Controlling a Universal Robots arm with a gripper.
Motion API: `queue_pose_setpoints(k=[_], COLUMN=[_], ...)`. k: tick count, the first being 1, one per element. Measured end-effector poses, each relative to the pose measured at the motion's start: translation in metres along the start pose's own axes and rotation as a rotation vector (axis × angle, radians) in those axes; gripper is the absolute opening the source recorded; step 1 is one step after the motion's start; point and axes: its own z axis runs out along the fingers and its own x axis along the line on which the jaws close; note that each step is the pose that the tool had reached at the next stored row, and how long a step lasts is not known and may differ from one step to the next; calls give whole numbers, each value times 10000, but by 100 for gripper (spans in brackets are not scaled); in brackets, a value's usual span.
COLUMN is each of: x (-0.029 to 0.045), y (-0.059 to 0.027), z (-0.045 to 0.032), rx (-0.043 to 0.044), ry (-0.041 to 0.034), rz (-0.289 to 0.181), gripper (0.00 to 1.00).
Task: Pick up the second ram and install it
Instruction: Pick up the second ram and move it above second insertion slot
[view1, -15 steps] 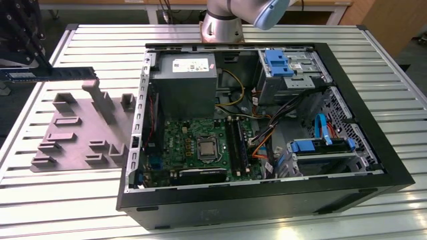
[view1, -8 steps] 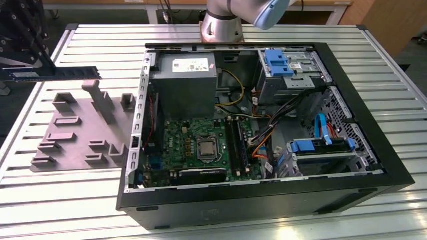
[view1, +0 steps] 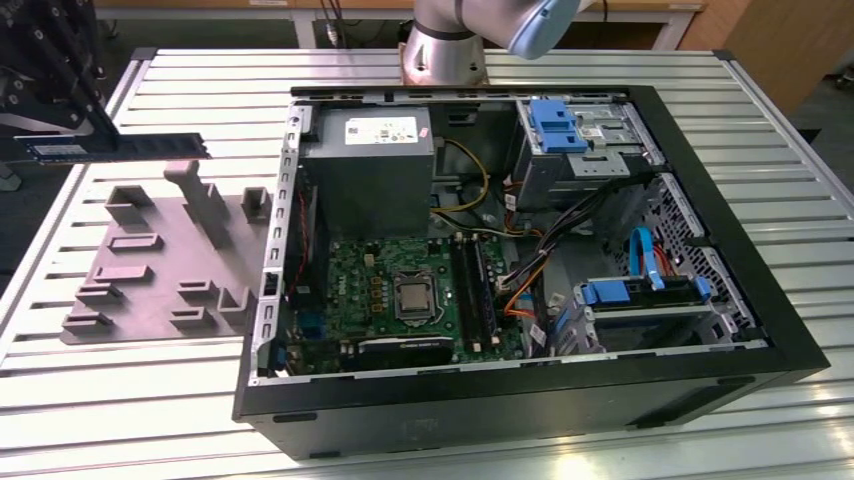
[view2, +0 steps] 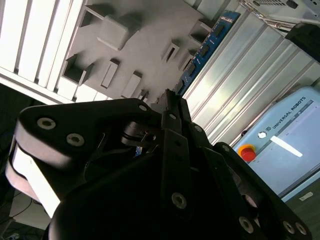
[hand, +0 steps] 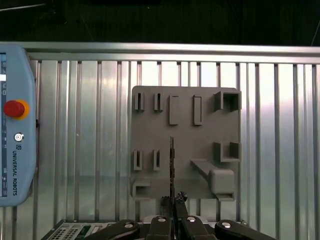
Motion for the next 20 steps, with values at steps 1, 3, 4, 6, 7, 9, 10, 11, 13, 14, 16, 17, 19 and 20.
queue_pose_setpoints(k=[1,3,4,6,7,9,10,11,13,14,16,17,19,20], x=[0,0,0,-1,0,-1,-1,-1,-1,-1,-2,-1,-2,-2], y=[-6,-16,-21,-30,-37,-48,-53,-60,-76,-86,-115,-132,-177,-204], z=[0,-1,-1,-1,-1,-1,-1,-2,-2,-2,-4,-4,-5,-5], rx=[0,0,0,0,1,0,0,0,0,1,-1,0,-1,0], ry=[0,0,1,0,0,1,0,0,1,0,1,1,1,0], rz=[0,0,0,0,-1,0,0,0,0,0,0,0,-1,0], gripper=[14,14,14,14,14,14,14,14,14,14,14,14,14,14])
